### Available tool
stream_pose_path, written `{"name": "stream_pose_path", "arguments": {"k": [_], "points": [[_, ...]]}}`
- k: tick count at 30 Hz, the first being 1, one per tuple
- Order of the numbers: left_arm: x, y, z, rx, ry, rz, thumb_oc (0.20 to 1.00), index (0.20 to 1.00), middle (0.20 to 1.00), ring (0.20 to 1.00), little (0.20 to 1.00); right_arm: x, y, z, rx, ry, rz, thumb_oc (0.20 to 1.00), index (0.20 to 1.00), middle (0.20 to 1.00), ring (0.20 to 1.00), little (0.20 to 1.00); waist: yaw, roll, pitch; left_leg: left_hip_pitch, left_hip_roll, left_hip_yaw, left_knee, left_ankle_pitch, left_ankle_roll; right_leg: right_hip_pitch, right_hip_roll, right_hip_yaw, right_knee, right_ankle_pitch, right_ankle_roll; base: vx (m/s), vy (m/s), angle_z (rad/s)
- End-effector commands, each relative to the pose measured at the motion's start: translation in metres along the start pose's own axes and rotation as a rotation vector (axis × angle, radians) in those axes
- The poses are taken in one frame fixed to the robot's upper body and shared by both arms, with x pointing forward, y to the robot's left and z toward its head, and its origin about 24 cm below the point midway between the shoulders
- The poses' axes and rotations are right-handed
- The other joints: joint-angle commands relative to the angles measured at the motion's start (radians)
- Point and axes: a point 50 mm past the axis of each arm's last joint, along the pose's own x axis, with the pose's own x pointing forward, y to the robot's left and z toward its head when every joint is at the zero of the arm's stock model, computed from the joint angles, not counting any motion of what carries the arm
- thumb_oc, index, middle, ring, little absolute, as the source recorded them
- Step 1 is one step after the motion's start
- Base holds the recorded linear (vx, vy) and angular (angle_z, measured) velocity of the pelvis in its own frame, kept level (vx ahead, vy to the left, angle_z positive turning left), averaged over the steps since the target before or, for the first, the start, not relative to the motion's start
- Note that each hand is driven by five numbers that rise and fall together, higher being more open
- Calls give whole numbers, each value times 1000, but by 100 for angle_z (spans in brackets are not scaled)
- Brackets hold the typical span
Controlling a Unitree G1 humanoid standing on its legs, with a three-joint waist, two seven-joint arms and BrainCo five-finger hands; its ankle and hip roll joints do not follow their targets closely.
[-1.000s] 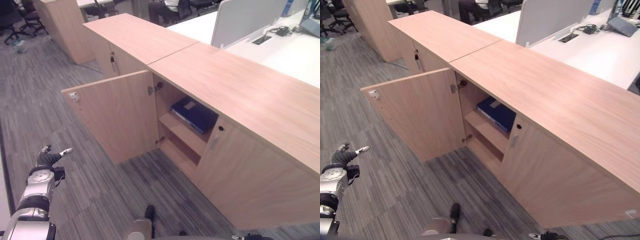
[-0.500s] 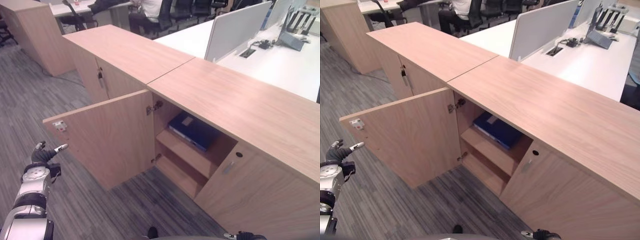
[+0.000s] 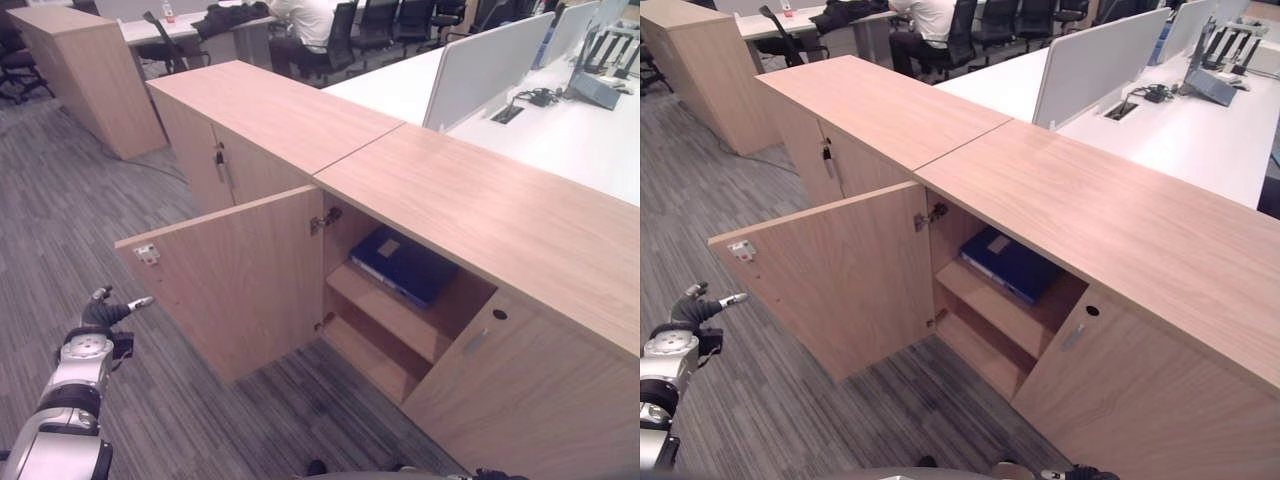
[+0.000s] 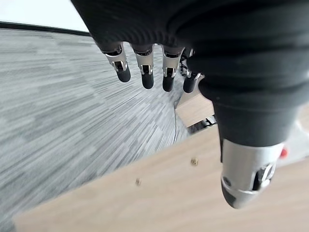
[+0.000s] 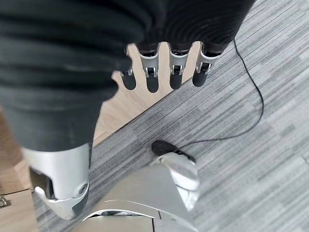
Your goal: Put the empty folder in the office cabinet
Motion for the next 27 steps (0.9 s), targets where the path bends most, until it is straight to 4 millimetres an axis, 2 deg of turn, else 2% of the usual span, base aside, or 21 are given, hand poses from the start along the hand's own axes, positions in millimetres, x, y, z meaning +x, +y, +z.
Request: {"name": "stream_pose_path", "arguments": {"k": [1,10,14,20,23,27], "points": [[6,-3,40,14,-140,-12,1000,1000,1000,1000,1000,-1,-12,1,20,-9,-38,1000,1000,1000,1000,1000,-27,-6,-50,12,26,-6,12,-83,-53,122,46,-14,-124,37,22,54,-47,-5],[9,-34,45,58,-115,-89,1000,1000,1000,1000,1000,-1,-13,1,4,-11,-46,1000,1000,1000,1000,1000,-58,-20,-62,37,38,7,12,-101,-58,151,61,13,-145,29,19,15,-19,-11],[11,-31,42,82,-80,-67,1000,1000,1000,1000,1000,-1,-13,2,3,-14,-43,1000,1000,1000,1000,1000,-65,-22,-65,41,41,19,12,-104,-56,146,63,28,-143,32,20,-8,7,-19],[13,-2,23,67,24,12,1000,1000,1000,1000,1000,-2,-18,-5,13,10,-50,1000,1000,1000,1000,1000,-75,-26,-72,47,44,44,12,-109,-56,140,66,49,-150,41,23,-7,16,-16],[13,5,24,82,24,30,1000,1000,1000,1000,1000,-2,-20,-9,17,19,-54,1000,1000,1000,1000,1000,-79,-25,-72,48,44,54,12,-111,-54,136,66,55,-149,46,27,-8,25,-9],[15,1,38,136,-26,12,1000,1000,1000,1000,1000,-3,-23,-9,22,24,-62,1000,1000,1000,1000,1000,-83,-26,-70,42,42,62,12,-111,-52,127,62,60,-144,51,32,-22,25,-6]]}}
